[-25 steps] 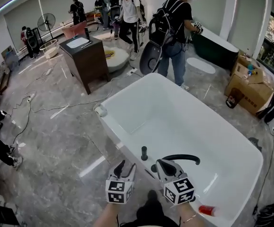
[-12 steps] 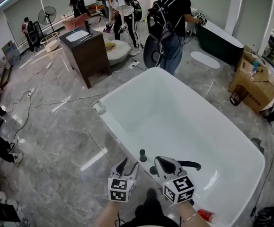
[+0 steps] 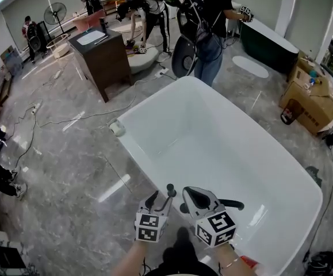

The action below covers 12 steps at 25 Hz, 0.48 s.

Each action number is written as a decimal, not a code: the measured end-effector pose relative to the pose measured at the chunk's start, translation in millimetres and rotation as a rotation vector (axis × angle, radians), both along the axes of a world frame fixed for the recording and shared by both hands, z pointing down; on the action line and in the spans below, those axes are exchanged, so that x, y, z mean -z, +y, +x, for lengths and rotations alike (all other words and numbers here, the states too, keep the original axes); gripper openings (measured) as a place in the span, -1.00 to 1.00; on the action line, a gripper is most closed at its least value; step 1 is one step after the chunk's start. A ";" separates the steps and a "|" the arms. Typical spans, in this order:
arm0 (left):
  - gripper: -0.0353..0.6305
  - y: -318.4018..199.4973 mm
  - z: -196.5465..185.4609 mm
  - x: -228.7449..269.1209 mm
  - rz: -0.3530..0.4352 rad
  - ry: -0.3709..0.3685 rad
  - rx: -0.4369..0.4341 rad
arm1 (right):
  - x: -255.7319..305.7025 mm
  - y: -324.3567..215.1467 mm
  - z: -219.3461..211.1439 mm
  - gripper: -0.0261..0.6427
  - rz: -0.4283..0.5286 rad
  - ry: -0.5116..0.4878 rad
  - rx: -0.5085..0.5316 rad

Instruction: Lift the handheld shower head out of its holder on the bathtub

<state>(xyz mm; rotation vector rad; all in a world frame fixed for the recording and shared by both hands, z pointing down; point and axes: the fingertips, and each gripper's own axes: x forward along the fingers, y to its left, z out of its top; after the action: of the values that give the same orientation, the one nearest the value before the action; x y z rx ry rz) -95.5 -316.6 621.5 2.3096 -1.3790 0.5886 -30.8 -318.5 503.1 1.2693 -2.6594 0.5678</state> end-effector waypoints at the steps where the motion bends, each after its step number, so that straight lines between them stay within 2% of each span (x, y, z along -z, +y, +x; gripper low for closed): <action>1: -0.27 -4.2 1.8 -3.7 -0.002 -0.003 -0.003 | -0.1 -3.7 -0.7 -0.90 0.002 -0.002 0.004; 12: -0.24 -28.2 19.0 -52.1 -0.069 -0.035 -0.031 | 0.3 -35.9 10.4 -0.91 0.018 -0.021 0.004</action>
<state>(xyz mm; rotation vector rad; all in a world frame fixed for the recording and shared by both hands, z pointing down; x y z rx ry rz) -76.5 -344.8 673.5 2.2796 -1.3192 0.6788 -20.4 -354.5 502.8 1.2690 -2.6899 0.5606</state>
